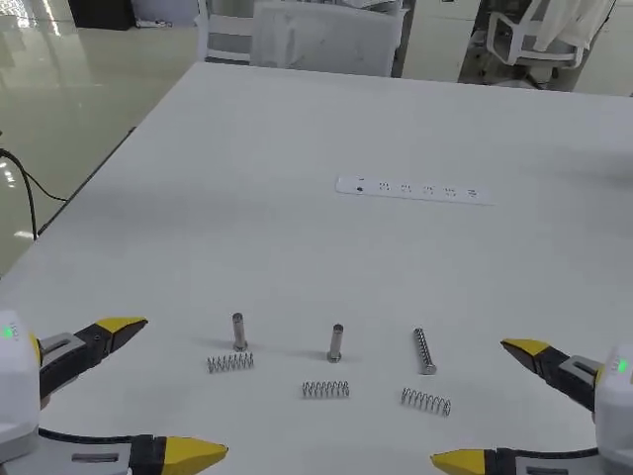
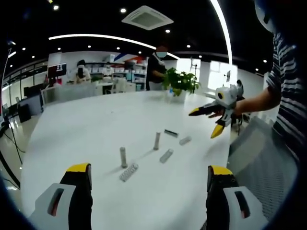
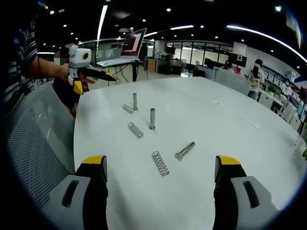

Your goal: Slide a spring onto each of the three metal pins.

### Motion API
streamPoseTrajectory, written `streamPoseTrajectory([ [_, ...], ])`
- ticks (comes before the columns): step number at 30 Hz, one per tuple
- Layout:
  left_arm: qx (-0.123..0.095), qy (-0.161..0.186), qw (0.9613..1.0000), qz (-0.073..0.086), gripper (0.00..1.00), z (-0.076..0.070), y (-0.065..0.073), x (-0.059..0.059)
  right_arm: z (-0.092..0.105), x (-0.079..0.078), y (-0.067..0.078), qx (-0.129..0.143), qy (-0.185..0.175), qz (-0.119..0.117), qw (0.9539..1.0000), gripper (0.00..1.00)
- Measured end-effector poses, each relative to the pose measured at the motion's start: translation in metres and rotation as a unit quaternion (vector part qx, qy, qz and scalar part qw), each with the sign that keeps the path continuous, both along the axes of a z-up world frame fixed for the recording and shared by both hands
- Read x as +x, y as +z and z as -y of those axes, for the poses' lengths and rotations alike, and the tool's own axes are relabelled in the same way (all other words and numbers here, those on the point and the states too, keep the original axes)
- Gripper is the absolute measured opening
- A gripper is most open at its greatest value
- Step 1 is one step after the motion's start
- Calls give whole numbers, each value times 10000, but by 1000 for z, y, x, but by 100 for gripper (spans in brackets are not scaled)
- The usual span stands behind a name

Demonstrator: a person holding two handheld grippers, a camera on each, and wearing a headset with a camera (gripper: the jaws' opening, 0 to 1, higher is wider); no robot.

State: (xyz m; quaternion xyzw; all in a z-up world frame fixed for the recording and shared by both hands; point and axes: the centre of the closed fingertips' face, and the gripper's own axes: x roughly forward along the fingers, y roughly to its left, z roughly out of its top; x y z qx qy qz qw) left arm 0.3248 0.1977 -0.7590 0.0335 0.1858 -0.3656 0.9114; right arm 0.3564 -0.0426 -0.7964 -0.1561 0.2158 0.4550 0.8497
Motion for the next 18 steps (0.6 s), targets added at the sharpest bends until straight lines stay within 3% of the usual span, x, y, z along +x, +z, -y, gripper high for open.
streamPoseTrajectory([
  [15,-31,-55,10000,-24,98,1,0,0,-2,1,0,20,12,-42,10000,97],
  [18,4,-68,10000,-24,98,0,0,-1,-2,4,1,15,-19,59,10000,99],
])
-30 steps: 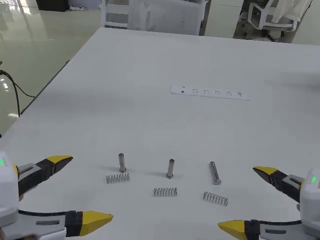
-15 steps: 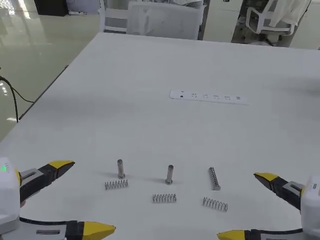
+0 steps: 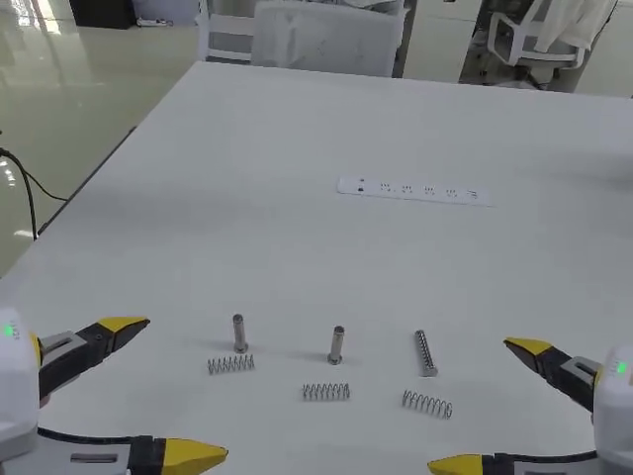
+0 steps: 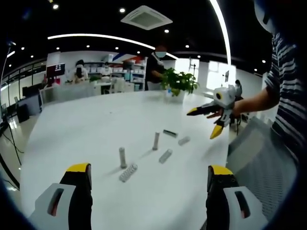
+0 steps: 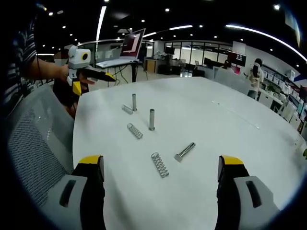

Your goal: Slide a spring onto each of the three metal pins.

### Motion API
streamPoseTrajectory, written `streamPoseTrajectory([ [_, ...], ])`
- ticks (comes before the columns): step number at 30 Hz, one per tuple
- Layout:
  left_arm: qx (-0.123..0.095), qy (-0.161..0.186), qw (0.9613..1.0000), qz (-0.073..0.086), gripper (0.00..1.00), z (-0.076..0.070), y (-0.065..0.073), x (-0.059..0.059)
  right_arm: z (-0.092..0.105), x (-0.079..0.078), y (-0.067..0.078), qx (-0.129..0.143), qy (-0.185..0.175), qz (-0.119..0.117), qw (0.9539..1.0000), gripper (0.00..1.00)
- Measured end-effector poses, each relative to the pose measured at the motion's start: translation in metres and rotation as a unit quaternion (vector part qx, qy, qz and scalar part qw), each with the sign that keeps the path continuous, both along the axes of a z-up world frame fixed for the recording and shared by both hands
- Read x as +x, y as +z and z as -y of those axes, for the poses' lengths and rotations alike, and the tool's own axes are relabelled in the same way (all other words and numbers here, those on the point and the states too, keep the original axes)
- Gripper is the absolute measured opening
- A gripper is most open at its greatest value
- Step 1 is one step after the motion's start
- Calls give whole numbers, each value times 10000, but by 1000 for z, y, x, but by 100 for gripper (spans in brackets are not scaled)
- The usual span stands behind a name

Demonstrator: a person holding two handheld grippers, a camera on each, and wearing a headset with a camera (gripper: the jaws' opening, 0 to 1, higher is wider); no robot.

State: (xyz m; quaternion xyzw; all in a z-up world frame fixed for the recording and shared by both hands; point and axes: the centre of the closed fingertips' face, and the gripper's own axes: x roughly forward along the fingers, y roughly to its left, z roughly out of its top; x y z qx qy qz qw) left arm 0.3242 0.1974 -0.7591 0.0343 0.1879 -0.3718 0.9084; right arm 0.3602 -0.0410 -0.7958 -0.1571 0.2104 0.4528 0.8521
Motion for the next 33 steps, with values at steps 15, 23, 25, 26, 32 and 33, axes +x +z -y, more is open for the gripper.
streamPoseTrajectory([
  [15,-37,40,10000,-16,98,-4,-2,2,-1,0,-5,17,-19,-215,9998,99],
  [23,-89,70,9999,-53,98,-5,-4,1,-5,5,-1,29,-9,-234,9997,98],
  [25,-96,80,9999,-39,98,-6,-3,2,-7,8,-1,39,3,-245,9997,97],
  [26,-106,85,9999,-44,98,-6,-3,2,-7,8,0,48,2,-255,9997,97],
  [32,-127,125,9998,-10,98,-9,-2,4,-14,19,7,73,5,-155,9999,91],
  [33,-133,121,9998,-5,98,-9,-2,5,-15,22,8,78,3,-150,9999,91],
])
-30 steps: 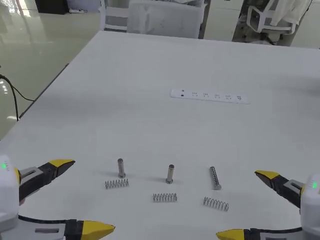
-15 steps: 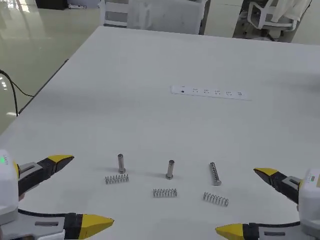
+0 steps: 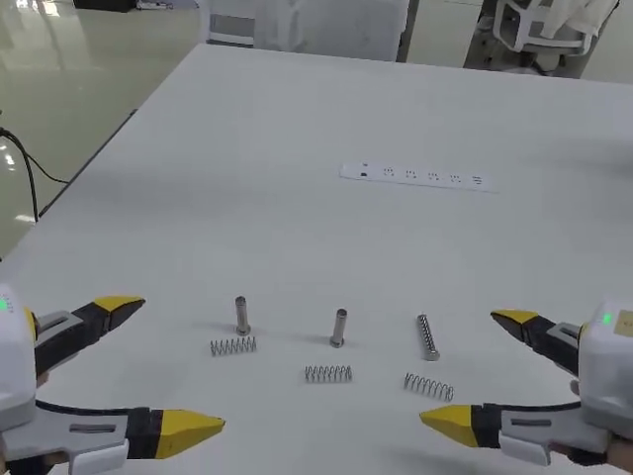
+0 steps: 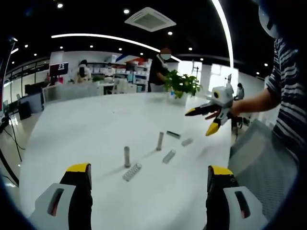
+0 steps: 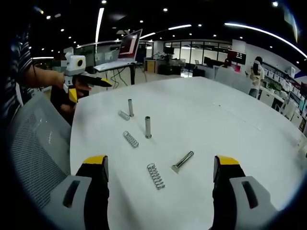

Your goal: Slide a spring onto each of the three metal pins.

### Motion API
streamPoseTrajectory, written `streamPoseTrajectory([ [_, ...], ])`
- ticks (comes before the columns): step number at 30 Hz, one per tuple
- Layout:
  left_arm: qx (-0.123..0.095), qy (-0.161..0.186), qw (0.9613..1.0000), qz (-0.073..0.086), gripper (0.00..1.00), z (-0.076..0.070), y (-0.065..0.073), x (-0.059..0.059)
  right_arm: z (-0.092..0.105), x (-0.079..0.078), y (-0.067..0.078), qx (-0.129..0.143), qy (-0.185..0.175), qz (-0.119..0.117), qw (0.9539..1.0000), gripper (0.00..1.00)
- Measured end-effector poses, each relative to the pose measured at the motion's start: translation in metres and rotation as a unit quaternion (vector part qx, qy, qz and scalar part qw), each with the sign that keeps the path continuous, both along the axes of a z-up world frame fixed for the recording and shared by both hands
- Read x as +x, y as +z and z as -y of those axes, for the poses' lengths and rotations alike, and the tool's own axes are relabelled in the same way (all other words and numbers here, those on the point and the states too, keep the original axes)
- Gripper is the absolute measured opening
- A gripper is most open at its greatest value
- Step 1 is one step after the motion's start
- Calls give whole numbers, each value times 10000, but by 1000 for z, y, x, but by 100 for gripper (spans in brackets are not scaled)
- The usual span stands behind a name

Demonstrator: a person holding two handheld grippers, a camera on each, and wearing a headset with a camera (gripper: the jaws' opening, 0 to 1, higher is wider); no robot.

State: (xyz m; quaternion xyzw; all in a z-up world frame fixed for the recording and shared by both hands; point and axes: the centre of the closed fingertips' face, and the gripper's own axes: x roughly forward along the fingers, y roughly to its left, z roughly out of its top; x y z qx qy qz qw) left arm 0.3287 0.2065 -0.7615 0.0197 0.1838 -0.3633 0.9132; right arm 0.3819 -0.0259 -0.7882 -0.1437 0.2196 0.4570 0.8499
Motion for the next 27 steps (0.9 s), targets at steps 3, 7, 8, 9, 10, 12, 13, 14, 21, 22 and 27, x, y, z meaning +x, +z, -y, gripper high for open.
streamPoseTrajectory([
  [3,7,-22,10000,-4,98,-1,-3,-1,-3,5,1,40,-13,-25,10000,90],
  [7,-114,7,9999,20,98,-2,-6,-1,-3,12,-1,38,-78,-92,9999,88],
  [8,-144,-15,9999,-5,98,-1,-6,-3,-3,13,-1,34,-96,-98,9999,88],
  [9,-137,-22,9999,-2,98,-1,-7,-4,-3,16,0,31,-120,-92,9999,87],
  [10,-120,-28,9999,-11,98,-1,-8,-4,-3,17,0,38,-123,-102,9999,87],
  [12,-80,-34,10000,-41,98,-1,-10,-4,-4,21,1,86,-168,-146,9997,86],
  [13,-71,-15,10000,-47,98,-2,-10,-4,-4,24,2,80,-194,-162,9996,85],
  [14,-79,-3,9999,-63,98,-3,-11,-4,-5,27,2,76,-212,-180,9996,84],
  [21,-73,33,10000,-59,98,-5,-9,-3,-8,43,-5,-68,-348,-312,9989,71],
  [22,-68,27,10000,-58,98,-5,-9,-3,-8,46,-6,-83,-360,-314,9988,69],
  [27,-38,19,10000,-74,98,-5,-11,-4,-6,56,-12,32,-616,-659,9959,62],
])
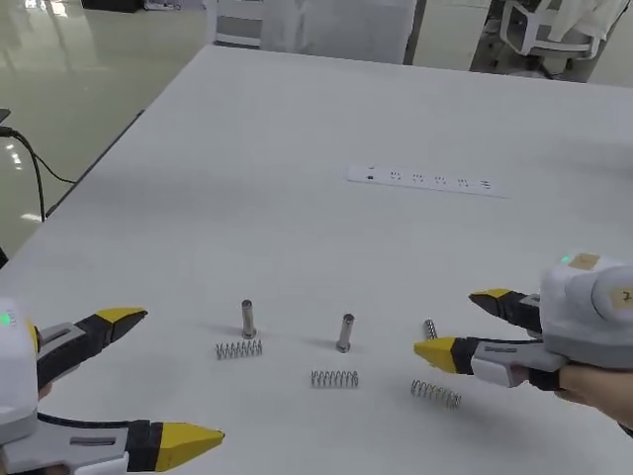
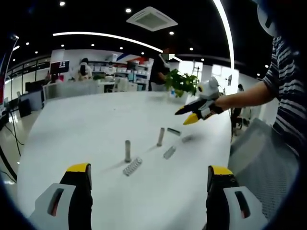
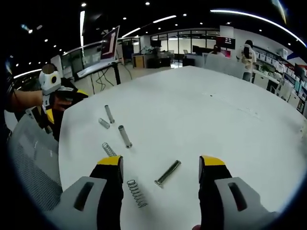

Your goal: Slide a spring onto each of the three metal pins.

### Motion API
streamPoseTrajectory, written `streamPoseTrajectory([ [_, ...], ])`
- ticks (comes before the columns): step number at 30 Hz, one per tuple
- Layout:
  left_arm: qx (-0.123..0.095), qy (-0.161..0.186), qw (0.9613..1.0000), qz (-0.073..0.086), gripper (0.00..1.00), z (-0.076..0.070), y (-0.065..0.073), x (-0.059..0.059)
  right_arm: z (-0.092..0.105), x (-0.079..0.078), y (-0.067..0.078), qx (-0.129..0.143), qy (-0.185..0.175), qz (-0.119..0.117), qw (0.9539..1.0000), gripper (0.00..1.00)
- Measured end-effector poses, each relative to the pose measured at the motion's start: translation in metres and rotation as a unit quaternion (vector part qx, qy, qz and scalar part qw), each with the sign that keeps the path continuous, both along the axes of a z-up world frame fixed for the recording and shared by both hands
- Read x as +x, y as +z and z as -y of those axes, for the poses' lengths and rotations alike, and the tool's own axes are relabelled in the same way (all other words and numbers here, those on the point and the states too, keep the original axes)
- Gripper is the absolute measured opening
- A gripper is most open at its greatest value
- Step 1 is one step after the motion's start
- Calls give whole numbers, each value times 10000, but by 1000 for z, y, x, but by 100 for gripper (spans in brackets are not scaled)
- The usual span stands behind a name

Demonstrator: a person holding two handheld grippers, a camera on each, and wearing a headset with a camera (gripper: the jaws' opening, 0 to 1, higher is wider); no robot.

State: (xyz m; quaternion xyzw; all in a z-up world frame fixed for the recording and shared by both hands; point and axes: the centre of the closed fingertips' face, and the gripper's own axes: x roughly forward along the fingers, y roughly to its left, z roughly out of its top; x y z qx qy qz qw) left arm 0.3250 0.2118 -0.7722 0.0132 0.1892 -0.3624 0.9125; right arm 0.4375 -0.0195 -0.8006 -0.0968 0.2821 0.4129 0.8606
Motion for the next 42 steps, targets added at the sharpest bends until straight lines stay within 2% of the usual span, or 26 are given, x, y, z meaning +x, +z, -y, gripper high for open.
streamPoseTrajectory([
  [4,29,-16,10000,-27,98,0,-2,-1,3,6,-7,-53,-220,-258,9994,51],
  [9,27,-29,10000,-29,97,1,-1,0,5,16,-16,9,-459,-587,9972,38],
  [14,30,-12,10000,-35,97,1,-1,1,6,21,-27,-67,-713,-925,9931,24],
  [16,38,4,10000,-37,94,1,-1,2,6,21,-33,-87,-776,-1090,9910,20],
  [18,54,3,10000,-13,95,1,0,2,5,22,-36,-115,-818,-1152,9899,19],
  [27,8,12,10000,-53,96,-1,-1,-1,2,23,-49,-314,-892,-1366,9861,15],
  [31,14,20,10000,-79,96,-2,-2,-1,2,25,-54,-499,-933,-1414,9843,14],
  [35,9,38,10000,-82,96,-3,-3,-1,3,23,-61,-752,-881,-1403,9833,10],
  [36,5,41,10000,-83,95,-3,-3,-1,2,24,-60,-714,-895,-1377,9838,10],
  [42,24,45,9999,-99,95,-2,-5,-2,2,25,-60,-910,-881,-1289,9835,6],
])
